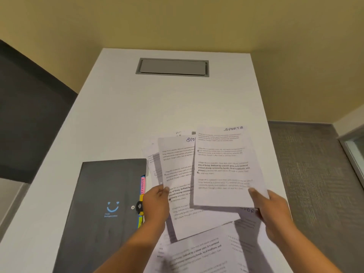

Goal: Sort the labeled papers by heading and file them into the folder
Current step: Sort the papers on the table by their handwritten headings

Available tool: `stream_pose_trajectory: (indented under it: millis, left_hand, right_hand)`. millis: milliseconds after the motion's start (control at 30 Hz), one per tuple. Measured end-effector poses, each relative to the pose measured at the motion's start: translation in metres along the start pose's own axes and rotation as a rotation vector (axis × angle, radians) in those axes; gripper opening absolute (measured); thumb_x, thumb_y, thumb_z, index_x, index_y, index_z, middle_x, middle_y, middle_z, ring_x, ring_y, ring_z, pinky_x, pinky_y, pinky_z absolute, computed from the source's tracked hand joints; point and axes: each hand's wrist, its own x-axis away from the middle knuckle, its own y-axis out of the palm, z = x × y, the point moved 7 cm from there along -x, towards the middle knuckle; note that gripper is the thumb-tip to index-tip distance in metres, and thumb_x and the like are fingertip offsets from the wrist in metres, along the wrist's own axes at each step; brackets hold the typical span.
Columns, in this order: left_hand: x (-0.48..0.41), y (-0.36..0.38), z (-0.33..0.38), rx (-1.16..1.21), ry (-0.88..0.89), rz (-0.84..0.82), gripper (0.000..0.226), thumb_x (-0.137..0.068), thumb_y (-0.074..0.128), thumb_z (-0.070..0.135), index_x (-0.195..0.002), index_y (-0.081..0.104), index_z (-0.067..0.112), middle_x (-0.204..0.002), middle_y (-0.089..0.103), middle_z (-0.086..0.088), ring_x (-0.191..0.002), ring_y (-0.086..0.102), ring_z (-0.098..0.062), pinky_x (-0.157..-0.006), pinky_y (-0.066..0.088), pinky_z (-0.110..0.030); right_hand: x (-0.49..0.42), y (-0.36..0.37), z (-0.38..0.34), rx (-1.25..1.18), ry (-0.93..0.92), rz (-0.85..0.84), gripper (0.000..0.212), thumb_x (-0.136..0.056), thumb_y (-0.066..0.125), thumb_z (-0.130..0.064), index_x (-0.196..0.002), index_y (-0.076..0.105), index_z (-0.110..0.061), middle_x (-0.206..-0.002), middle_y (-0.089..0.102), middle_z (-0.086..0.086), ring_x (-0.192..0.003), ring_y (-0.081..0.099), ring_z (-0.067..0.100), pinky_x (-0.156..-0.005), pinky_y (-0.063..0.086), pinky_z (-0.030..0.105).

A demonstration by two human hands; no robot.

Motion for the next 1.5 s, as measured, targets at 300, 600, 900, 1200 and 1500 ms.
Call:
stream_pose_trajectory:
  millis: [300,600,900,1200,1500]
  left_hand:
    - [0.075,-0.034,-0.022,0.340,-0.085,-0.183,0.010,-0.093,0.062,0.008,-0.091,0.072,0.009,-0.086,0.077,-0.006,-0.076,0.073,-0.018,-0.065,0.057,-0.028]
    - [0.120,-0.041,-0.020,0.356,-0.033,-0.397,0.017,-0.096,0.057,0.011,-0.105,0.072,0.009,-0.098,0.076,-0.009,-0.091,0.073,-0.028,-0.076,0.059,-0.037]
    - [0.125,-0.031,-0.011,0.141,0.023,-0.541,0.026,-0.102,0.048,0.014,-0.100,0.072,0.022,-0.090,0.077,0.004,-0.072,0.070,-0.008,-0.061,0.052,-0.024]
    - [0.067,-0.027,-0.050,-0.065,-0.032,-0.169,0.019,-0.088,0.068,0.021,-0.105,0.062,0.017,-0.105,0.066,-0.002,-0.091,0.061,-0.016,-0.071,0.048,-0.026]
    - [-0.001,0.003,-0.001,-0.563,0.053,0.006,0.059,-0.079,0.071,0.044,-0.122,0.051,0.009,-0.123,0.053,-0.009,-0.108,0.057,-0.028,-0.082,0.054,-0.041]
  right_hand:
    - [0.125,0.010,0.022,-0.169,0.051,-0.282,0.017,-0.087,0.071,-0.015,-0.103,0.069,-0.012,-0.095,0.078,0.000,-0.082,0.073,0.010,-0.070,0.051,0.033]
    - [0.127,0.012,0.003,-0.189,-0.009,-0.414,0.061,-0.087,0.055,-0.047,-0.138,0.051,-0.014,-0.131,0.057,-0.011,-0.124,0.053,0.011,-0.109,0.029,0.030]
    - [0.115,-0.010,0.030,-0.022,-0.109,-0.312,0.026,-0.097,0.057,-0.017,-0.120,0.067,-0.013,-0.111,0.075,0.005,-0.102,0.071,0.029,-0.098,0.050,0.055]
    - [0.096,-0.058,0.059,-0.239,-0.042,-0.167,0.039,-0.083,0.068,-0.010,-0.121,0.063,-0.002,-0.115,0.072,0.014,-0.106,0.069,0.032,-0.086,0.057,0.041]
    - [0.079,-0.065,0.064,-0.333,-0.039,-0.121,0.028,-0.086,0.058,-0.002,-0.113,0.066,-0.001,-0.111,0.073,0.015,-0.093,0.073,0.025,-0.065,0.060,0.027]
